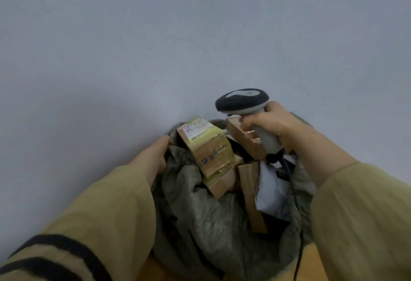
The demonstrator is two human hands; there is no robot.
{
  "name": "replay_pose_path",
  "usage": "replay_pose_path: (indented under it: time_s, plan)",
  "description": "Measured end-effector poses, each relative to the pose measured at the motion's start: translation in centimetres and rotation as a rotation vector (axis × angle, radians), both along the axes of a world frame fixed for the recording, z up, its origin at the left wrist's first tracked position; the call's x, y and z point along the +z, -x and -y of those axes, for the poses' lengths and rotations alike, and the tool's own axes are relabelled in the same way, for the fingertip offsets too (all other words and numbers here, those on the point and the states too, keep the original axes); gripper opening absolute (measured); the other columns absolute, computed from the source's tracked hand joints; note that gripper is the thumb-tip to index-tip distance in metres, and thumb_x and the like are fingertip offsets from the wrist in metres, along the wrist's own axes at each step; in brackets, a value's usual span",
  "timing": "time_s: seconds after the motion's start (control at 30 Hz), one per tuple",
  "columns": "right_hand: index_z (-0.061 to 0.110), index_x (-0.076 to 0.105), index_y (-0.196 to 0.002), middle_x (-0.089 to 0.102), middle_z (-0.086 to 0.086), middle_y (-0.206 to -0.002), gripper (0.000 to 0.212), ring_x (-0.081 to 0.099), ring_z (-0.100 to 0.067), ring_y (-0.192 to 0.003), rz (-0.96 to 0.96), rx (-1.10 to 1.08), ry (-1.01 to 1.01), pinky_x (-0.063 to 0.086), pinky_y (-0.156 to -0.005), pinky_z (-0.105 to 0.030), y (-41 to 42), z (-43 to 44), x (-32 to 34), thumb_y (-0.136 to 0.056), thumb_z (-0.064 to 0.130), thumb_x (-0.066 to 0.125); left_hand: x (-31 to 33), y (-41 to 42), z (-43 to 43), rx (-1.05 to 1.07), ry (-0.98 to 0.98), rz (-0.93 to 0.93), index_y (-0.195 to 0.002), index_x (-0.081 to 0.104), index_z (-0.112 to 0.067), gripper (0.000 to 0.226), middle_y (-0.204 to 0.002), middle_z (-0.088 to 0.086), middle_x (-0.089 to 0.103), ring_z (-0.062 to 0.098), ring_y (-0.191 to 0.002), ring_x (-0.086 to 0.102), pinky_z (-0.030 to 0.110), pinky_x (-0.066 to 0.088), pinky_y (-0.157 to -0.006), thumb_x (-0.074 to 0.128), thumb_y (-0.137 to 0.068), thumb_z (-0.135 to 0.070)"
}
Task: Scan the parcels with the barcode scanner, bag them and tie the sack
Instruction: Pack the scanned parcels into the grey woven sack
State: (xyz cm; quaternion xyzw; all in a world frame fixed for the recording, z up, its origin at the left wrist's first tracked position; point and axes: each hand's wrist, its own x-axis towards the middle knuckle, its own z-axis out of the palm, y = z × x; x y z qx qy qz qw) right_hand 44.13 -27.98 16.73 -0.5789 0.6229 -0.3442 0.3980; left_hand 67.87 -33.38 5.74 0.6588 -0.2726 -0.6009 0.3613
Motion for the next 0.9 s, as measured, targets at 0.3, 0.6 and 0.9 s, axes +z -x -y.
replay_pose_path:
  time_s: [0.3, 0.6, 0.9]
  plan:
    - [0.004, 0.058, -0.106, 0.065, -0.02, -0.097, 0.037, 0.064, -0.035, -0.084, 0.139, -0.406, -0.134, 0.055, -0.073, -0.045, 12.0, -0.7, -0.3, -0.072, 0.008, 0.072, 1.1, 0.6, 0.6, -0.059, -0.071, 0.059, -0.073, 0.056, -0.002, 0.023, -0.05, 0.014, 0.063, 0.029, -0.069, 0.063, 0.037, 0.048, -0.062, 0.052, -0.094, -0.012]
    - [0.002, 0.06, -0.109, 0.064, -0.018, -0.083, 0.033, 0.061, -0.03, -0.065, 0.382, -0.407, -0.22, 0.053, -0.058, -0.037, 12.9, 0.5, -2.5, -0.076, 0.003, 0.065, 6.9, 2.0, 1.5, 0.03, 0.093, -0.023, -0.095, 0.064, -0.006, 0.034, -0.073, 0.012, 0.065, 0.024, -0.061, 0.061, 0.033, 0.051, -0.065, 0.065, -0.086, -0.039]
    - [0.008, 0.064, -0.096, 0.069, -0.01, -0.088, 0.021, 0.068, -0.025, -0.085, 0.829, -0.337, 0.412, 0.058, -0.077, -0.042, 13.5, 1.7, 6.5, -0.077, 0.002, 0.07, 19.0, 4.6, 5.3, 0.219, 0.903, 0.402, -0.115, 0.063, -0.007, 0.034, -0.115, 0.013, 0.065, 0.027, -0.105, 0.061, 0.04, 0.05, -0.095, 0.05, -0.094, -0.03]
